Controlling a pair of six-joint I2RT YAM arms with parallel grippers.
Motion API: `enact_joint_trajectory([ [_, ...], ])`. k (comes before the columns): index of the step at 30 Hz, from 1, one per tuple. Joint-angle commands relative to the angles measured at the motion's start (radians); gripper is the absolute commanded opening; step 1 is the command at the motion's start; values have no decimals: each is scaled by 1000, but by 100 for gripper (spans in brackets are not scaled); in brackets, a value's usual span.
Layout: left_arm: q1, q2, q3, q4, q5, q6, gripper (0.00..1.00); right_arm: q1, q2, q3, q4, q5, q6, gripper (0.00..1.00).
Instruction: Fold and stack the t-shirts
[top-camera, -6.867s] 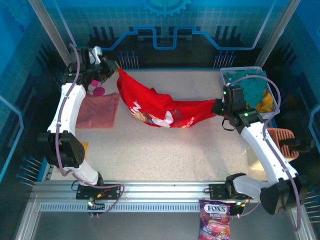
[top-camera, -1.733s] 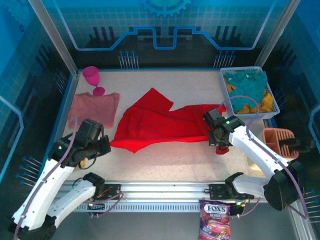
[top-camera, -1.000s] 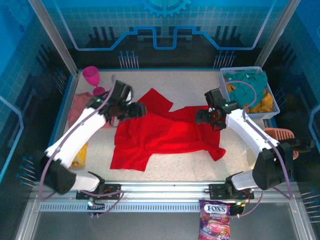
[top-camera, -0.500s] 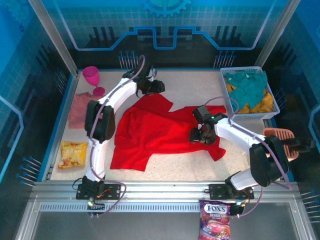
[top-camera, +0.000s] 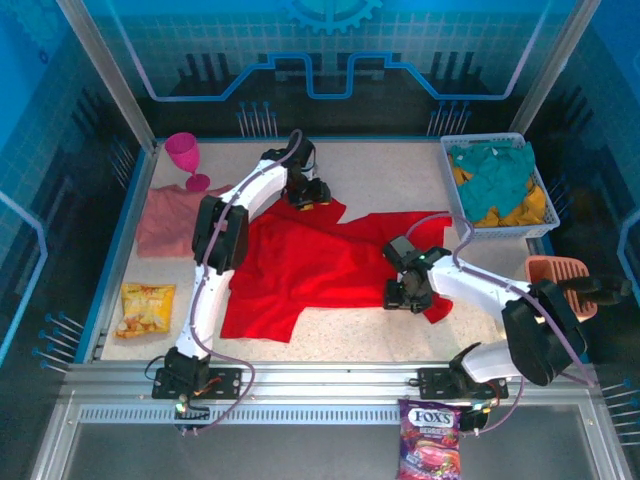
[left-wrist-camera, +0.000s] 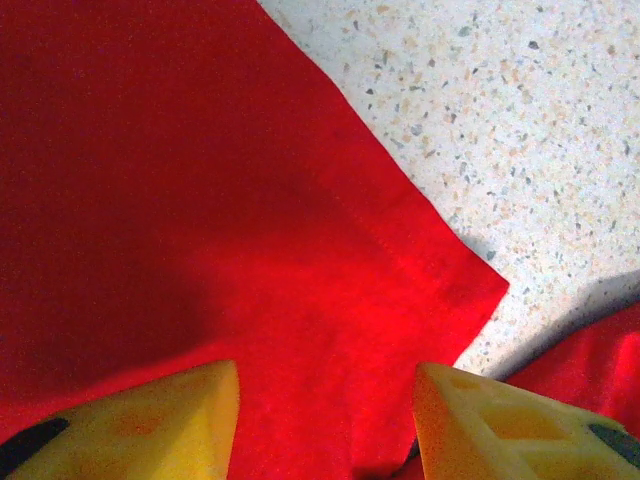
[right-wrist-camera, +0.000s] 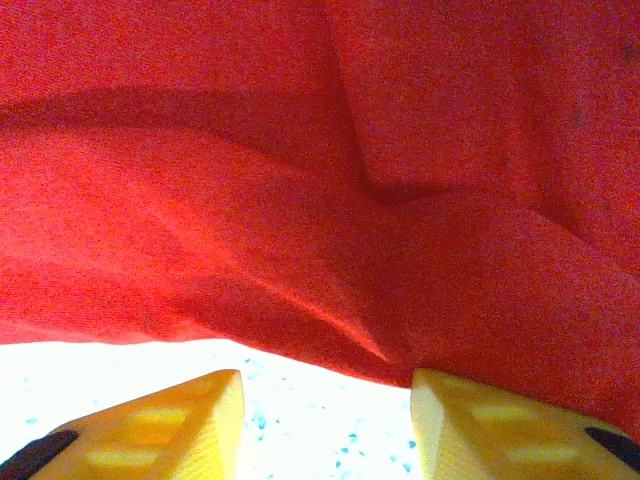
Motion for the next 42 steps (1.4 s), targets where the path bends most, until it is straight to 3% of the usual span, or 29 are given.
enact_joint_trajectory([
  [1,11,83,91,-70,15,-36,50,13,-36,-38,-55,25,59,48],
  [6,67,244,359,-205,12,-55,49,14,-81,-72,-84,43,86,48],
  [12,146,312,448,-174,12,-116,44,10,-139,-52,-118,55,92,48],
  [16,205,270,406,-70,22,-182,46,-1,-186,-33,-148,80,89,49],
  [24,262,167,435,142,79,-248,43,-62,-217,91,-96,178,37,73],
  [28,235,59,337,168,117,-199,50,-155,-159,178,-10,184,-40,80],
  [31,222,17,265,116,54,-145,53,-222,-68,261,42,190,-86,81],
  [36,217,61,293,-90,-89,-3,60,-288,98,405,25,193,-149,81],
  [42,214,72,263,-196,-282,136,66,-375,217,490,-1,181,-177,87],
])
